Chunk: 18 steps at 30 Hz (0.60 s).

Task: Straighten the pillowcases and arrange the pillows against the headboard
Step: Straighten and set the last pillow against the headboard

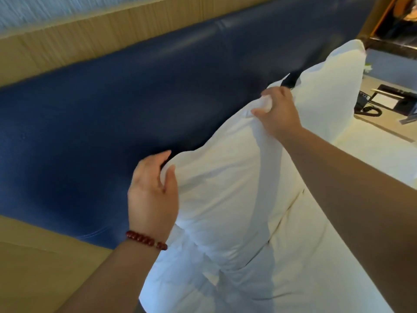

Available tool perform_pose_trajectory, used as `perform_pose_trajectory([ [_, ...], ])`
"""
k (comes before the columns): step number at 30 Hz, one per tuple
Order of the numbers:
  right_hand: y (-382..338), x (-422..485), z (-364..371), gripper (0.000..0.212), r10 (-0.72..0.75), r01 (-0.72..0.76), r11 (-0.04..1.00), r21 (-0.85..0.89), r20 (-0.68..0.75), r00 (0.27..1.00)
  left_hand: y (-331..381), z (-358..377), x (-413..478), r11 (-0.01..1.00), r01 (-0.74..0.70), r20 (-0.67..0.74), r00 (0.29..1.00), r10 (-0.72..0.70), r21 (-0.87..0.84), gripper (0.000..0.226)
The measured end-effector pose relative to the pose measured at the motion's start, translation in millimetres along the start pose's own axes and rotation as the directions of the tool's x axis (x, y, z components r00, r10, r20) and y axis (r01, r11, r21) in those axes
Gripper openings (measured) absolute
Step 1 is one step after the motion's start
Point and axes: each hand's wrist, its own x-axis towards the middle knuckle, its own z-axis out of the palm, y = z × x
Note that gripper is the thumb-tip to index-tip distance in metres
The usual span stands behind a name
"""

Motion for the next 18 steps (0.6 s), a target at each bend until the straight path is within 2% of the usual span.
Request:
perform_pose_trajectory([
  [1,2.8,-9.8,-0.6,0.056,0.051,-0.048,0.996,0.069,-0.03,0.998,3.3,6.0,-5.1,0.989,-0.139,0.008,0.99,0.139,0.041,0.026],
  [3,13.0,-34.9,3.6,0.068,0.128,-0.099,0.973,0.206,-0.131,0.983,15.6,25.9,-18.6,0.92,-0.388,0.109,0.918,0.381,0.058,0.032],
  [5,34.6,-70.7,13.8,0.067,0.26,-0.189,0.934,0.303,-0.215,0.941,25.4,55.4,-38.8,0.815,-0.574,0.281,0.797,0.534,0.08,0.034],
  [7,67.0,-113.6,28.4,0.062,0.443,-0.371,0.869,0.328,-0.178,0.879,29.1,88.0,-61.6,0.693,-0.712,0.454,0.657,0.602,0.114,0.035],
  [9,101.4,-160.3,44.2,0.061,0.515,-0.494,0.84,0.223,-0.039,0.857,21.9,112.6,-72.0,0.589,-0.797,0.573,0.546,0.611,0.131,0.039],
  [10,117.5,-181.9,51.1,0.064,0.493,-0.493,0.862,0.123,0.027,0.87,18.2,123.1,-74.1,0.542,-0.828,0.615,0.504,0.606,0.146,0.039],
  [12,137.5,-210.9,59.2,0.067,0.403,-0.394,0.914,-0.094,0.121,0.907,15.7,138.3,-75.7,0.455,-0.872,0.669,0.448,0.593,0.181,0.04],
  [15,143.2,-225.4,62.9,0.081,0.354,-0.292,0.886,-0.361,0.116,0.928,13.7,154.7,-77.4,0.351,-0.913,0.715,0.388,0.582,0.21,0.046],
  [18,140.8,-236.1,73.4,0.075,0.425,-0.344,0.791,-0.505,0.051,0.904,-0.3,164.6,-69.0,0.294,-0.92,0.727,0.386,0.568,0.258,0.056],
])
